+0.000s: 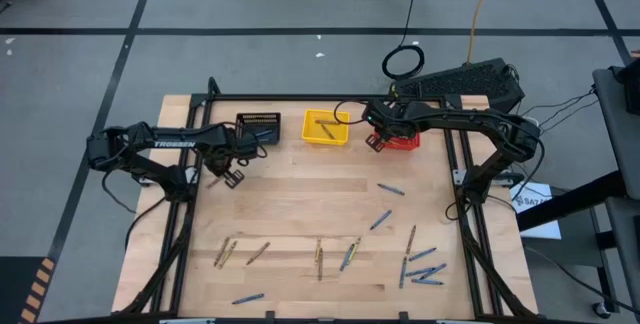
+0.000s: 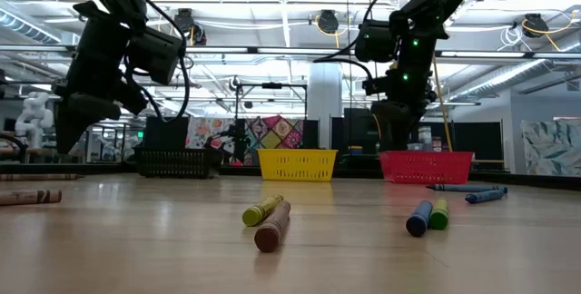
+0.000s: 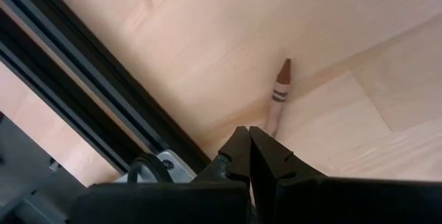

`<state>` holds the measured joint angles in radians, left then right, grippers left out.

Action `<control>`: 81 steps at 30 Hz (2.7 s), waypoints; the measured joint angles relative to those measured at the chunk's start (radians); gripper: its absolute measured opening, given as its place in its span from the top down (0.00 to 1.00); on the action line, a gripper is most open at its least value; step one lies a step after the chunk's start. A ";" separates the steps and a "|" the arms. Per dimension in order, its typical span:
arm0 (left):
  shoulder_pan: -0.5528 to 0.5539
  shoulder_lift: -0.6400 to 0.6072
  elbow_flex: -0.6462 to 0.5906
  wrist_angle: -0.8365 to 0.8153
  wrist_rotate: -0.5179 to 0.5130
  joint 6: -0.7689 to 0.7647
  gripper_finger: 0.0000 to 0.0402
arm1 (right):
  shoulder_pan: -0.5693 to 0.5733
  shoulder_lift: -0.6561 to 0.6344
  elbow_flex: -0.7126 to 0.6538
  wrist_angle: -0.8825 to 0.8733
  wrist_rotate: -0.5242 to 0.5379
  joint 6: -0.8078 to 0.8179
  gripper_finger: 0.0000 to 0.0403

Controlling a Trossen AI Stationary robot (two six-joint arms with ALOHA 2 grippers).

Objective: Sort crayons
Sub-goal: Put the brown crayon into the yellow bin

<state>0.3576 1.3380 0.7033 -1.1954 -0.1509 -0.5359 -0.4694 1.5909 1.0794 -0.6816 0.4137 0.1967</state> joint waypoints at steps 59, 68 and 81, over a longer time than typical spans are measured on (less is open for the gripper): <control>-0.007 0.000 -0.001 0.137 0.071 -0.034 1.00 | 0.000 0.000 0.000 -0.019 0.000 0.001 0.79; -0.007 0.000 -0.001 0.140 0.182 0.004 1.00 | 0.000 0.000 0.000 -0.019 0.000 0.000 0.79; -0.023 0.000 -0.001 0.141 0.095 0.021 1.00 | 0.000 0.000 0.000 -0.019 0.000 0.001 0.79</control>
<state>0.3346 1.3384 0.7025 -1.0543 -0.0555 -0.5148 -0.4694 1.5909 1.0794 -0.7001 0.4133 0.1972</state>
